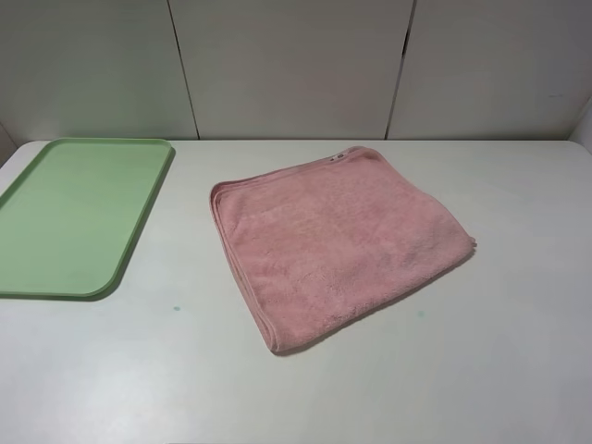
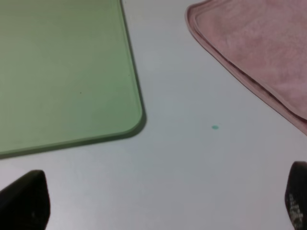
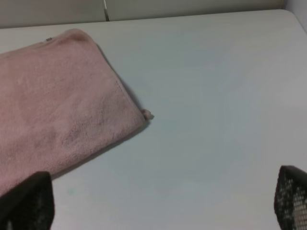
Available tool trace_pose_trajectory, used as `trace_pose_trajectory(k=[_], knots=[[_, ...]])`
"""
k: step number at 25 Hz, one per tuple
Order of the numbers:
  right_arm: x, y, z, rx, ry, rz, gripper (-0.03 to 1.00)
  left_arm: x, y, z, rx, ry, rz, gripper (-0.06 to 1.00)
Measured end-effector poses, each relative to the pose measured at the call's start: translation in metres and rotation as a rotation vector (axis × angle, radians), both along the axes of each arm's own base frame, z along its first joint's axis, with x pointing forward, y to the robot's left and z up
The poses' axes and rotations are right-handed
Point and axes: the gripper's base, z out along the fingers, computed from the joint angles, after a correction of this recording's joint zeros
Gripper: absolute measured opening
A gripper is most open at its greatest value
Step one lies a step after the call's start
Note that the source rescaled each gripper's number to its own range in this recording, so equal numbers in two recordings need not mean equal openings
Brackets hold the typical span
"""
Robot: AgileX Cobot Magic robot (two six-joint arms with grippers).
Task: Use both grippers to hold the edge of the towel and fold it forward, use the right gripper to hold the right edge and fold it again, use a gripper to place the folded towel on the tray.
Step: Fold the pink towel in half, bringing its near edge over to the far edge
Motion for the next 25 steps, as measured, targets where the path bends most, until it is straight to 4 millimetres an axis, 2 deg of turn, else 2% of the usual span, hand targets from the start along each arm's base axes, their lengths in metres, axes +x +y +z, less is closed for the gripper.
trace_pose_trajectory(k=[25], knots=[[0.0, 0.0, 0.0, 0.0, 0.0, 0.0, 1.0, 0.0, 0.0, 0.0, 0.0, 0.0, 0.0, 0.98]])
